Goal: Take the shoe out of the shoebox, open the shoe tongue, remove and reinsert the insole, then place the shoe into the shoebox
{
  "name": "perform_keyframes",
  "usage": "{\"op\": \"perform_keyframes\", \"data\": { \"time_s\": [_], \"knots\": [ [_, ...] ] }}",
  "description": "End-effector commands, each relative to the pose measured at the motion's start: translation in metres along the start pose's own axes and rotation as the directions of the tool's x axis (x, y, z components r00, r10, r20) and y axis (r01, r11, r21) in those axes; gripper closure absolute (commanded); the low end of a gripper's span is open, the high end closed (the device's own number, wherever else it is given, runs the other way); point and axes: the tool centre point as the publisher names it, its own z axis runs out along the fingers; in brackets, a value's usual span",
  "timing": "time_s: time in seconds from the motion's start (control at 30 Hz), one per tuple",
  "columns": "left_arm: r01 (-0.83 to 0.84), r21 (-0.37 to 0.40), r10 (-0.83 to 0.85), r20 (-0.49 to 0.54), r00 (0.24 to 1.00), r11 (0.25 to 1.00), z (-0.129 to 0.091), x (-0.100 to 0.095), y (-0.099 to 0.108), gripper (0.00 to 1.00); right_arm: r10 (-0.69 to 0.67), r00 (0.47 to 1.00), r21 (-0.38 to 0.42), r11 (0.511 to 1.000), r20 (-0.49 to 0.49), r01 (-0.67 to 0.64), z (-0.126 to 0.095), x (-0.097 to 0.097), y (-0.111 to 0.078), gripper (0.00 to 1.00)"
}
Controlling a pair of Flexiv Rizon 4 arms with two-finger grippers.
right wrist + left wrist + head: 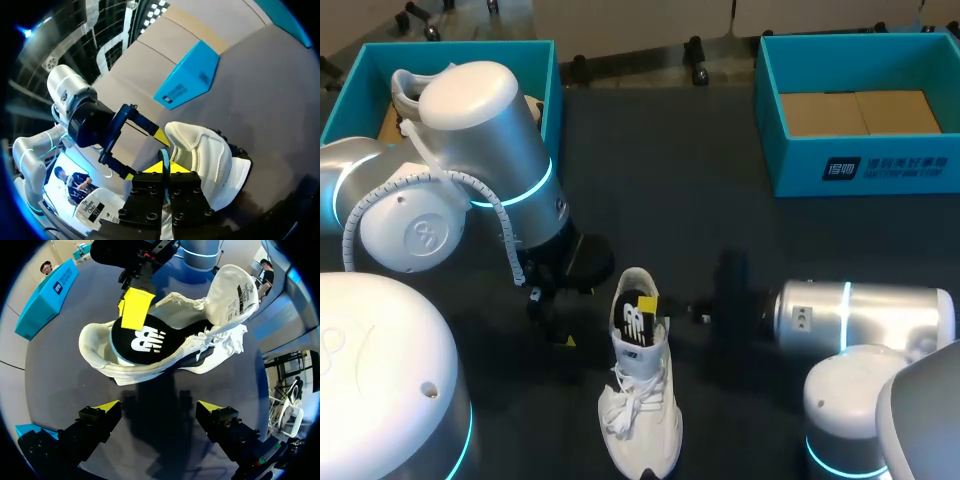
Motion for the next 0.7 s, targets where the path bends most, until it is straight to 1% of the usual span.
{"op": "perform_keyframes", "data": {
  "time_s": [0.03, 0.07, 0.1, 0.2, 0.53, 0.6, 0.7],
  "knots": [
    [-0.001, -0.001, 0.001, 0.001, 1.0, 1.0, 0.0, 0.0, 0.0, 0.0, 0.006, 1.0, 0.003, 1.0, 0.014, -0.006, 0.003, 0.004, -0.005, 1.0],
    [-0.001, -0.001, 0.001, 0.001, 1.0, 1.0, 0.0, 0.0, 0.0, 0.0, 0.006, 1.0, 0.002, 1.0, 0.013, -0.006, 0.003, 0.004, -0.005, 1.0],
    [-0.001, -0.001, 0.001, 0.001, 1.0, 1.0, 0.0, 0.0, 0.0, 0.0, 0.002, 1.0, 0.0, 1.0, 0.011, -0.002, 0.002, 0.004, -0.004, 0.92],
    [-0.001, -0.001, 0.001, 0.001, 1.0, 1.0, 0.0, 0.0, 0.0, 0.0, -0.025, 0.999, -0.002, 1.0, 0.022, 0.025, 0.0, 0.007, 0.001, 0.0],
    [-0.001, -0.001, 0.001, 0.001, 1.0, 1.0, 0.0, 0.0, 0.0, 0.0, -0.063, 0.997, 0.027, 0.998, 0.046, 0.062, -0.013, 0.017, 0.02, 0.0],
    [-0.001, -0.001, 0.001, 0.001, 1.0, 1.0, 0.0, 0.0, 0.0, 0.0, -0.071, 0.996, 0.049, 0.996, 0.055, 0.069, -0.017, 0.019, 0.024, 0.0],
    [0.021, -0.002, -0.021, 0.001, 1.0, 1.0, -0.004, -0.008, 0.002, 0.0, -0.098, 0.993, 0.088, 0.992, 0.06, 0.093, -0.023, 0.022, 0.028, 0.0]
  ]
}}
